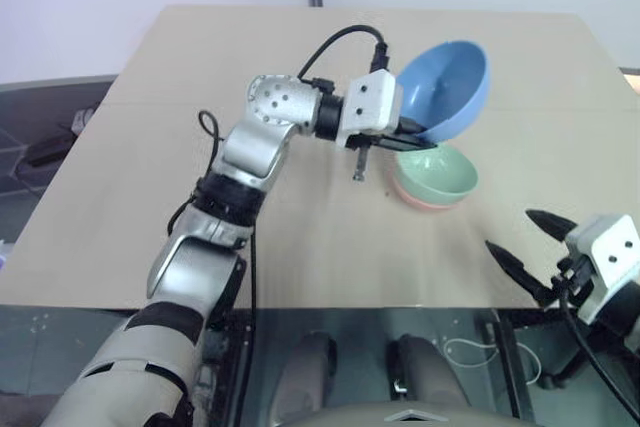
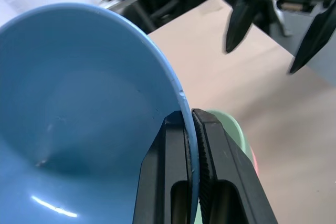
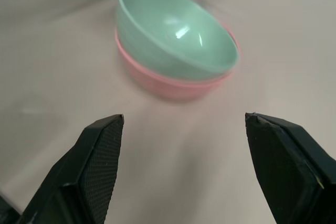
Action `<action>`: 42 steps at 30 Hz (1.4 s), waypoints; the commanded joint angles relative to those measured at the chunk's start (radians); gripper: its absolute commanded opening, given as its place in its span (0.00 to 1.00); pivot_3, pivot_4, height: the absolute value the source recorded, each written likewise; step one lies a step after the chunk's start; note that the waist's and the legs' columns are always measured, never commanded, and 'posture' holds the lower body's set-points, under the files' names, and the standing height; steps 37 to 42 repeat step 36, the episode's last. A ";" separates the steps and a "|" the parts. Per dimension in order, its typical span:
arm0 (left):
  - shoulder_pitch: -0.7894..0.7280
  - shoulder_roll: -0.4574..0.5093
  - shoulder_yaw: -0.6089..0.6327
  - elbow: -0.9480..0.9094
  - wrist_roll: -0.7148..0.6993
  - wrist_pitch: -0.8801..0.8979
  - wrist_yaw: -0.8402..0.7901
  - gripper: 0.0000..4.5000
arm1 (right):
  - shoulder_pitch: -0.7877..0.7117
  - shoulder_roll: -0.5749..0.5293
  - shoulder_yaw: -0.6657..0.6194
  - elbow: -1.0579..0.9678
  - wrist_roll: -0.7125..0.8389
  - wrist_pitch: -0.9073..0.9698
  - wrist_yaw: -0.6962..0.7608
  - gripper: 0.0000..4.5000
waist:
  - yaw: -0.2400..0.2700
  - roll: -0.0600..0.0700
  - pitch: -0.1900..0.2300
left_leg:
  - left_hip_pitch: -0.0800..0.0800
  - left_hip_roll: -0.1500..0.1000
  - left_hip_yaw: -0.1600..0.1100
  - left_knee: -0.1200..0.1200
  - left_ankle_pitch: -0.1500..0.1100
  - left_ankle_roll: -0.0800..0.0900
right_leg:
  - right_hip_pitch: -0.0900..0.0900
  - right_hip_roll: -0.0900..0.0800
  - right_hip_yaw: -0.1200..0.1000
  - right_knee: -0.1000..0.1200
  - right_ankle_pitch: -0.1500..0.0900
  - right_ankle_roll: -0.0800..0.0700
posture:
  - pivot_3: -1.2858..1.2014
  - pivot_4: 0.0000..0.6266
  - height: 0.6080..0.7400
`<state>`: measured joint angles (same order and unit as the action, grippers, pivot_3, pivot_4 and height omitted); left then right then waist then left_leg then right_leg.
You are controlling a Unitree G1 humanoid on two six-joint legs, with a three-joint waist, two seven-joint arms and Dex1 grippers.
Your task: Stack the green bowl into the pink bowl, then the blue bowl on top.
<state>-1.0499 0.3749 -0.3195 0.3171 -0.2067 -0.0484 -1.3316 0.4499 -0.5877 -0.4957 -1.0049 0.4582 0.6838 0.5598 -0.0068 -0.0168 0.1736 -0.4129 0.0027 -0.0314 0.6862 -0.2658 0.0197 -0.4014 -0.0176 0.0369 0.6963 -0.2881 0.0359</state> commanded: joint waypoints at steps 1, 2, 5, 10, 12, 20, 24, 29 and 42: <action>-0.066 -0.033 -0.025 0.135 0.029 -0.144 -0.107 0.21 | 0.105 -0.006 -0.042 -0.042 0.025 -0.149 -0.069 0.89 | -0.005 0.000 0.000 | 0.000 0.000 0.000 0.000 0.000 0.000 | 0.000 0.000 0.001 0.000 0.000 0.000 | 0.52 0.24 1.00; -0.072 -0.050 -0.024 0.164 0.031 -0.184 -0.117 0.28 | 0.133 -0.009 -0.040 -0.042 0.031 -0.180 -0.091 0.89 | -0.007 0.000 0.000 | 0.000 0.000 0.000 0.000 0.000 0.000 | 0.000 0.000 0.000 0.000 0.000 0.000 | 0.52 0.24 1.00; -0.066 -0.081 -0.003 0.197 0.013 -0.251 -0.142 0.61 | 0.169 -0.034 -0.026 -0.042 0.049 -0.227 -0.149 0.89 | -0.010 0.000 0.000 | 0.000 0.000 0.000 0.000 0.000 0.000 | 0.000 0.001 0.001 0.000 0.000 0.000 | 0.52 0.24 1.00; 0.002 -0.036 0.131 0.094 -0.109 -0.038 -0.061 0.69 | 0.071 -0.099 0.018 -0.042 0.088 -0.181 -0.198 0.89 | -0.018 0.001 0.000 | 0.001 0.002 0.001 0.000 0.000 0.000 | 0.000 0.001 0.002 0.000 0.000 0.000 | 0.52 0.24 1.00; 0.061 0.000 0.207 0.047 -0.130 0.013 0.025 0.69 | 0.005 -0.118 0.046 -0.035 0.098 -0.137 -0.195 0.89 | -0.017 0.001 0.000 | 0.001 0.002 0.000 0.000 0.000 0.000 | 0.000 0.001 0.001 0.001 0.000 0.000 | 0.52 0.24 1.00; 0.474 0.177 0.468 -0.294 -0.205 0.275 0.269 0.99 | -0.249 -0.216 0.077 0.238 0.199 -0.135 0.002 1.00 | -0.012 0.000 -0.001 | 0.001 0.002 0.001 0.001 0.000 0.000 | 0.000 -0.001 0.002 -0.001 0.000 0.000 | 0.52 0.24 1.00; 0.710 0.227 0.590 -0.513 -0.286 0.420 0.376 0.99 | -0.250 -0.251 0.013 0.348 0.194 -0.168 0.115 1.00 | -0.001 0.000 0.000 | -0.001 0.003 -0.003 0.000 0.000 0.000 | 0.000 -0.007 0.002 -0.002 0.000 0.000 | 0.52 0.24 1.00; 0.922 0.286 0.675 -0.625 -0.311 0.427 0.384 0.99 | -0.181 -0.279 -0.106 0.428 0.225 -0.177 0.264 1.00 | 0.020 0.000 0.000 | 0.000 0.002 -0.003 -0.001 0.000 0.000 | 0.002 -0.009 0.000 -0.003 0.000 0.000 | 0.52 0.24 1.00; 1.029 0.316 0.677 -0.693 -0.339 0.442 0.382 0.99 | -0.185 -0.286 -0.136 0.498 0.204 -0.192 0.329 1.00 | 0.019 0.000 0.000 | 0.021 0.002 -0.001 -0.004 -0.001 0.001 | 0.023 -0.009 0.000 -0.006 -0.001 -0.001 | 0.52 0.24 1.00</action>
